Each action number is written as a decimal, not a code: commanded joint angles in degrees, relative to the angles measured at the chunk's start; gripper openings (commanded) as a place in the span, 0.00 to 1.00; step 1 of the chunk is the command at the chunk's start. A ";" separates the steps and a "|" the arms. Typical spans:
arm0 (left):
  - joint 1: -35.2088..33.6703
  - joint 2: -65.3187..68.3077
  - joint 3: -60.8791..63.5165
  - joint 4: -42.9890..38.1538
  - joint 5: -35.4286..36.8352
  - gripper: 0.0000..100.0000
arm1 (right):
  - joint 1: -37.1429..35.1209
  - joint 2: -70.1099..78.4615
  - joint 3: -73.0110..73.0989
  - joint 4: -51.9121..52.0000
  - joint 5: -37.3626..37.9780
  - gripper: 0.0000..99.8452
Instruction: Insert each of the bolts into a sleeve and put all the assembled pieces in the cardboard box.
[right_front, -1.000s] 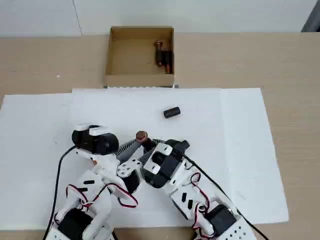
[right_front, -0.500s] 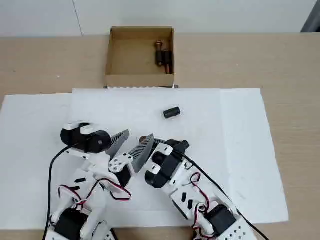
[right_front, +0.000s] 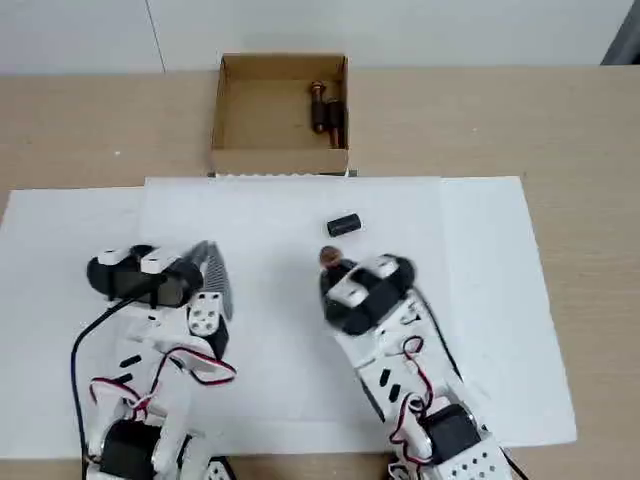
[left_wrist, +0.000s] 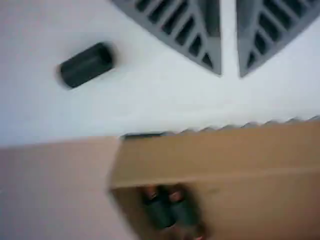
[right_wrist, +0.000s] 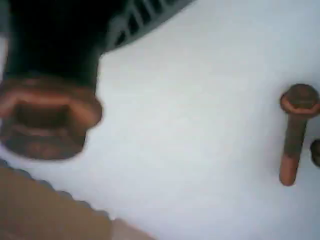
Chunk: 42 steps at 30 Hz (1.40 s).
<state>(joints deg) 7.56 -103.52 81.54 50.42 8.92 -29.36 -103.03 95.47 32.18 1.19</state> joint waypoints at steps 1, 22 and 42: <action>-3.52 -0.53 3.65 -1.23 -2.55 0.01 | 2.15 -0.57 -4.75 5.41 -6.86 0.00; -6.68 -0.44 14.90 0.18 -10.02 0.01 | 3.21 30.20 -39.65 15.25 -13.36 0.00; -6.24 -0.44 14.90 0.00 -10.20 0.01 | 10.51 98.95 -92.57 -2.33 -6.95 0.00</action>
<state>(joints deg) 1.14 -103.43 96.75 50.59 -0.92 -19.25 -10.20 12.57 33.14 -7.69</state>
